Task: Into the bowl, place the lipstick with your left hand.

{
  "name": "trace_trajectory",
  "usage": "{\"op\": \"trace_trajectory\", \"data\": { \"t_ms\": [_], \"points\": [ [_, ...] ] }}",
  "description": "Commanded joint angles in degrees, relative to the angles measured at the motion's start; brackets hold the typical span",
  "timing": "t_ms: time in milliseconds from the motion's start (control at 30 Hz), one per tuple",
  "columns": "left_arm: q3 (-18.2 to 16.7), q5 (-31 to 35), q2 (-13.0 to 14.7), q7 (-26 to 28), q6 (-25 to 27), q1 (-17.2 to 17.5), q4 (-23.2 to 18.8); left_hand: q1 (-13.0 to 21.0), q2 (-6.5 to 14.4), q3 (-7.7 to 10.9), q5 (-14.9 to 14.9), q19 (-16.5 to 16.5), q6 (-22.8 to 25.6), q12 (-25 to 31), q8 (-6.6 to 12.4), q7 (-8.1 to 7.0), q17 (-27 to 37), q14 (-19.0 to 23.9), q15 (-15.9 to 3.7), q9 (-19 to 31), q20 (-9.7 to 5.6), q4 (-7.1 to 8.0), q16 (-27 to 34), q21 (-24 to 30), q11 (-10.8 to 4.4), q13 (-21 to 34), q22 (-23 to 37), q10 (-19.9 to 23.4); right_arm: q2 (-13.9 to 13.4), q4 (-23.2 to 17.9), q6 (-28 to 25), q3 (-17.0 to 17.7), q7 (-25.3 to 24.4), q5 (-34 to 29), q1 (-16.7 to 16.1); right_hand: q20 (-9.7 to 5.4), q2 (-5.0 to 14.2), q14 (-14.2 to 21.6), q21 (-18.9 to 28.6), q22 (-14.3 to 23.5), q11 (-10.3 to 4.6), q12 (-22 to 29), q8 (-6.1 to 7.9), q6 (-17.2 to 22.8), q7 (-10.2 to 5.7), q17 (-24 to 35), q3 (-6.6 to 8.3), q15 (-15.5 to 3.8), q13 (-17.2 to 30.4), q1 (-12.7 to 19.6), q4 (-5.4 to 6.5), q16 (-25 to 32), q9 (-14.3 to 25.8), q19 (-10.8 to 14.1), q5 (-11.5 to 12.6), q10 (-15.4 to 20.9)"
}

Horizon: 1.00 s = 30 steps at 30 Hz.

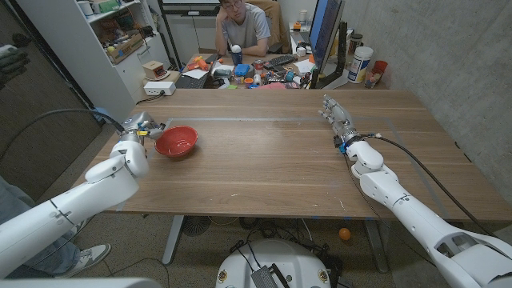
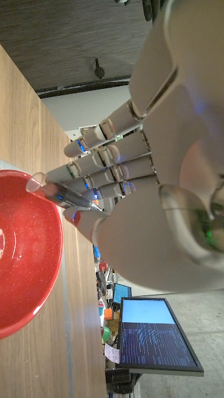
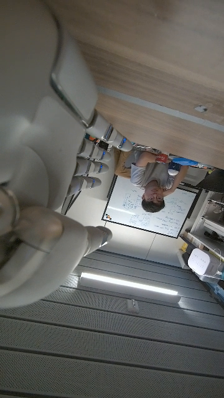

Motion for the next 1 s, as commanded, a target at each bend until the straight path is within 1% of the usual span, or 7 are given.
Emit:
{"op": "trace_trajectory", "data": {
  "t_ms": [33,267,567,633,1000],
  "points": [
    [7.49,1.2,-0.85,-1.9,-1.39,-6.71,3.63,1.31,2.02,0.21,0.27,-0.44,12.54,-0.12,0.43,-5.88,0.3,2.49,-2.74,0.3,0.08,0.19,-0.05,0.39,-8.58,0.31,0.2,8.5,0.1,0.93,0.54,0.5,0.04,0.49,-0.08,0.1,0.22,0.18,-0.28,0.15,0.27,-0.18,0.13,0.19,-0.25,0.18,-0.32,0.21,0.34,0.17,0.08,-0.07,0.13,0.36,0.32,0.29],
    [9.03,1.14,-1.14,-2.82,-1.51,-7.93,4.55,1.29,2.03,0.2,0.3,-0.65,12.39,-0.27,0.4,-6.0,0.33,2.17,-2.55,0.31,0.15,0.17,-0.25,0.36,-8.6,0.46,0.2,8.38,0.19,1.75,0.53,0.52,0.42,0.69,0.28,0.1,0.23,0.19,-0.28,0.15,0.28,-0.19,0.12,0.18,-0.26,0.18,-0.37,0.27,0.34,0.15,0.08,-0.07,0.13,0.38,0.32,0.27],
    [10.2,0.85,-1.56,-3.31,-1.61,-8.79,5.39,1.29,2.04,0.19,0.34,-0.83,12.24,-0.45,0.37,-6.03,0.38,1.97,-2.43,0.31,0.19,0.14,-0.39,0.36,-8.54,0.64,0.21,8.24,0.34,2.62,0.53,0.42,0.8,0.74,0.81,0.08,0.23,0.24,-0.27,0.15,0.26,-0.2,0.13,0.22,-0.2,0.19,-0.42,0.22,0.34,0.15,0.07,-0.07,0.13,0.39,0.33,0.23],
    [10.71,1.04,-1.78,-3.53,-0.97,-9.24,5.57,1.25,2.15,0.2,0.35,-0.92,12.17,-0.51,0.36,-6.04,0.41,1.95,-2.44,0.31,0.24,0.2,-0.41,0.35,-8.55,0.7,0.21,8.18,0.37,2.75,0.42,0.37,0.85,0.77,0.88,0.07,0.23,0.24,-0.28,0.15,0.26,-0.2,0.14,0.23,-0.19,0.19,-0.44,0.22,0.34,0.15,0.07,-0.08,0.13,0.38,0.33,0.26],
    [11.9,0.57,-2.6,-3.94,-2.17,-10.19,7.48,1.28,2.2,0.17,0.37,-0.98,11.93,-0.74,0.31,-6.18,0.5,1.49,-2.44,0.32,0.25,0.15,-0.65,0.42,-8.63,0.97,0.22,7.98,0.47,3.12,0.0,0.2,0.63,0.68,1.01,0.07,0.27,0.18,-0.3,0.15,0.29,-0.19,0.14,0.25,-0.15,0.19,-0.49,0.21,0.34,0.16,0.06,-0.12,0.13,0.35,0.34,0.27]
  ]
}}
